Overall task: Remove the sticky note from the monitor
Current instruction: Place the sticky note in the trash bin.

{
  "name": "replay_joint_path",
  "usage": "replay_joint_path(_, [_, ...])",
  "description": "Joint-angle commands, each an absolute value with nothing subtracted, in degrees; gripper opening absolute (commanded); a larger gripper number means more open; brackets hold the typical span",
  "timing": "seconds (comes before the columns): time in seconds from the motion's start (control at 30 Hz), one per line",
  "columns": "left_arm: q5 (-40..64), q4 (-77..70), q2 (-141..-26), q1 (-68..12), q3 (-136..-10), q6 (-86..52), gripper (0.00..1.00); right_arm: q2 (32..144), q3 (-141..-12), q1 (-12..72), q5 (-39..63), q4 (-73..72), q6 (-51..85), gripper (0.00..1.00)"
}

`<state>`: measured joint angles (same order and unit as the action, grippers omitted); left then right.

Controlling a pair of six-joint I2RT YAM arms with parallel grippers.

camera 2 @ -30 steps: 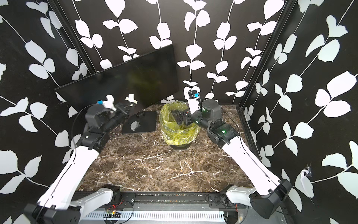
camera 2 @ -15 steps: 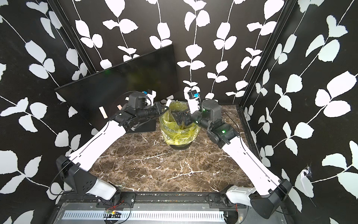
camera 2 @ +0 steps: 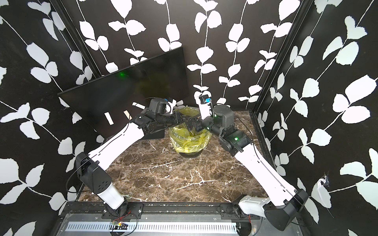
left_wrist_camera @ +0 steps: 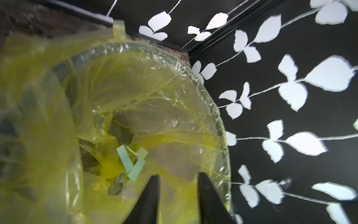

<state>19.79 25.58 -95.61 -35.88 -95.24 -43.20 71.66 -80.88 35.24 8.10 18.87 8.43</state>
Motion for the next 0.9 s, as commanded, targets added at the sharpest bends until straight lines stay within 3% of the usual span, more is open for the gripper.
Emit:
replay_joint_path(0.0, [17.8, 27.6, -93.1, -35.9, -98.4, -40.9, 0.51, 70.5, -81.6, 35.7, 7.6, 16.7, 7.6, 0.99])
replay_joint_path(0.1, [15.5, 31.0, -90.1, -35.1, -98.8, -39.0, 0.64, 70.5, -81.3, 35.7, 8.7, 15.6, 7.5, 0.99])
replay_joint_path(0.3, [14.0, 33.5, -77.4, -26.7, -92.5, -37.7, 0.78, 70.9, -81.2, 35.8, 11.6, 13.0, 7.6, 0.99])
replay_joint_path(0.6, [16.8, 39.3, -64.6, -10.8, -85.1, -35.4, 0.86, 70.3, -79.7, 36.7, 14.8, 9.4, 7.3, 0.99])
replay_joint_path(0.83, [15.5, 22.5, -57.4, -4.9, -68.3, -49.7, 0.87, 70.3, -77.8, 37.5, 20.1, 4.0, 8.3, 0.99])
replay_joint_path(0.87, [15.1, 17.9, -57.0, -4.8, -65.6, -52.8, 0.93, 70.3, -77.7, 37.6, 21.0, 3.5, 8.3, 0.99])
